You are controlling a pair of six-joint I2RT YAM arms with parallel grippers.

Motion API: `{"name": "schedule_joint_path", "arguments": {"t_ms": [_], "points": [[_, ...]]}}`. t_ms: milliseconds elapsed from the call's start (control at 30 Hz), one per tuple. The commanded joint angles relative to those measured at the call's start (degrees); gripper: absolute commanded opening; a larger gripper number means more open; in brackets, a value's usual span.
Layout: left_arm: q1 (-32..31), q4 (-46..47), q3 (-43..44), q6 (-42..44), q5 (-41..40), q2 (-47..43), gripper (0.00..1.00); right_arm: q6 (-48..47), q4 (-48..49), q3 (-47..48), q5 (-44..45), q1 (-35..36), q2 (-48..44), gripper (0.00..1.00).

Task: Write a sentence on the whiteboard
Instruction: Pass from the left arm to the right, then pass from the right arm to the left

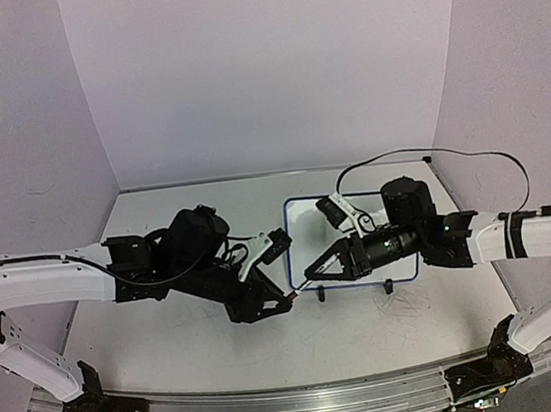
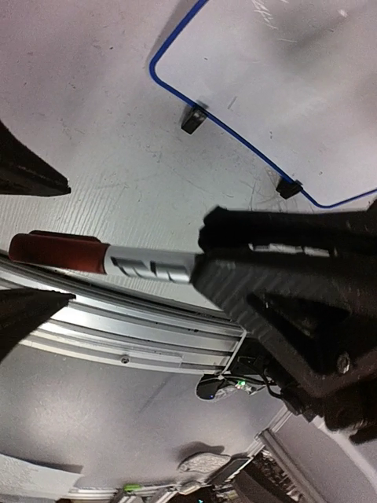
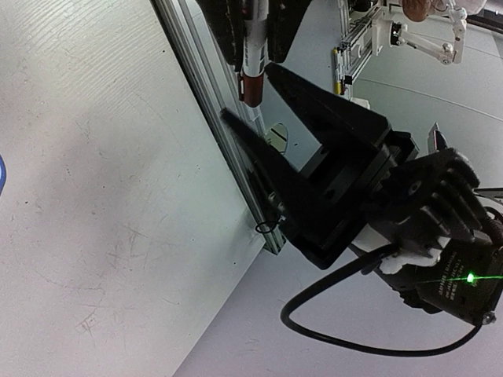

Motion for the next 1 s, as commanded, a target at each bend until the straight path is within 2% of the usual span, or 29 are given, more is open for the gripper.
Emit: {"name": "schedule_joint_path", "arguments": {"t_ms": [0, 100, 200, 467, 633, 700, 733, 800, 867, 967], "points": [[-0.1, 2.48, 2.08, -1.79, -0.42, 0.16, 0.46, 0.01, 3.34, -0.48, 0.87, -0.12, -2.62, 0.0], [-0.13, 3.41, 2.02, -2.05, -0.16, 0.39, 0.44, -0.03, 3.34, -0.44, 0.61, -0.1, -2.48, 0.0], [-0.12, 3.8, 1.67, -1.69, -1.22, 0.02, 0.32, 0.08, 3.34, -0.56, 0.05, -0.11, -2.3, 0.0], [-0.13, 3.79, 2.53, -0.45, -0.45, 1.64, 0.27, 0.95, 3.21, -1.14, -0.63, -0.07, -4.23, 0.0], [-0.14, 3.55, 3.59, 2.09, -1.1, 2.19, 0.12, 0.0, 0.89, -0.64, -1.05, -0.1, -4.63, 0.06], [-0.13, 3.2, 3.87, 3.49, -1.54, 2.15, 0.03, -0.35, 0.08, -0.61, -1.7, -0.12, -4.55, 0.11], [-0.12, 2.78, 4.11, 4.27, -2.12, 2.07, 0.0, -0.52, -0.25, -0.58, -2.07, -0.14, -4.5, 0.18], [-0.09, 1.51, 4.63, 6.34, -3.11, 1.94, 0.0, -1.44, -2.15, 0.05, -2.79, -0.13, -4.21, 0.31], [-0.13, -0.05, 5.41, 8.61, -3.63, 1.98, 0.0, -2.95, -5.25, 1.07, -3.5, -0.09, -3.78, 0.4], [-0.12, -2.65, 6.98, 11.75, -3.28, 2.44, 0.0, -4.85, -8.36, 2.69, -5.25, -0.12, -2.7, 0.46]]}}
